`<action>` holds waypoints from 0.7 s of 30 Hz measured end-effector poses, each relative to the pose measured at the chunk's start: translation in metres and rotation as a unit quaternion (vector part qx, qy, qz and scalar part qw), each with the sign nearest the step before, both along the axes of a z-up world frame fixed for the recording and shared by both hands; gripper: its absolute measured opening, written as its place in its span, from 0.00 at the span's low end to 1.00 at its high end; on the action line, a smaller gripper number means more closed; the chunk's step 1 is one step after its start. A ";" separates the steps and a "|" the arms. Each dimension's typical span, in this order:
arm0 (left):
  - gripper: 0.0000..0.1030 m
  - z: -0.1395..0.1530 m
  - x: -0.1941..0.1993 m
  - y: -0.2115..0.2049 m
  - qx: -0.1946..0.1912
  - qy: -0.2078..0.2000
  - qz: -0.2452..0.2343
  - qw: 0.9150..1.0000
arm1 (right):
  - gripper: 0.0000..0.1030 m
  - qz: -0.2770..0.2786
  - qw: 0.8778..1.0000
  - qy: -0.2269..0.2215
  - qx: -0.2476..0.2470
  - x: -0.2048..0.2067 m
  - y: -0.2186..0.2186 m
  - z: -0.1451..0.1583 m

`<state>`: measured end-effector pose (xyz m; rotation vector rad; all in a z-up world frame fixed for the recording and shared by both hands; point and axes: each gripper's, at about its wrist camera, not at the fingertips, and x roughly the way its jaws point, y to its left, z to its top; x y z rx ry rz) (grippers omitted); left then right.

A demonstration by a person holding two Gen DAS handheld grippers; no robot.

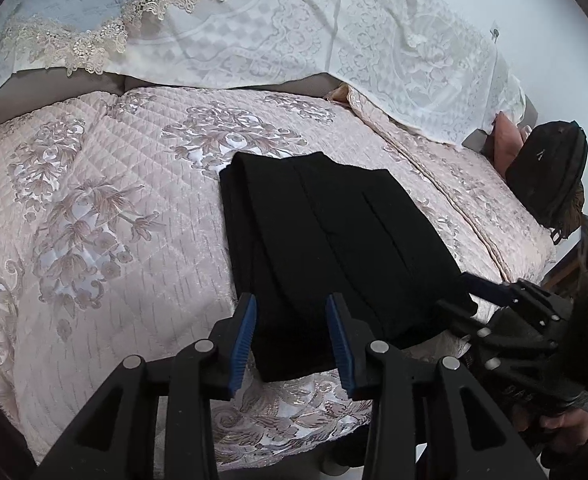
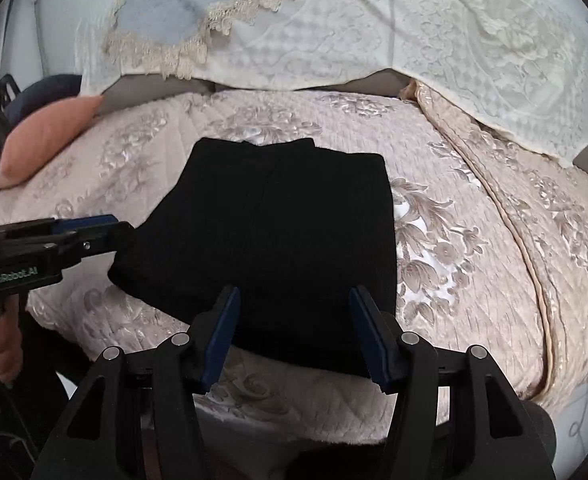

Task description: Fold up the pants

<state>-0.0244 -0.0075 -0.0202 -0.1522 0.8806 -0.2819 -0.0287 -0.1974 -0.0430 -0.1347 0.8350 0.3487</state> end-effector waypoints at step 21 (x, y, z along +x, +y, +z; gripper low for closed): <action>0.59 -0.014 0.002 0.011 0.025 -0.002 0.021 0.999 | 0.58 -0.001 1.000 -0.005 -0.003 -0.001 -0.011 -0.001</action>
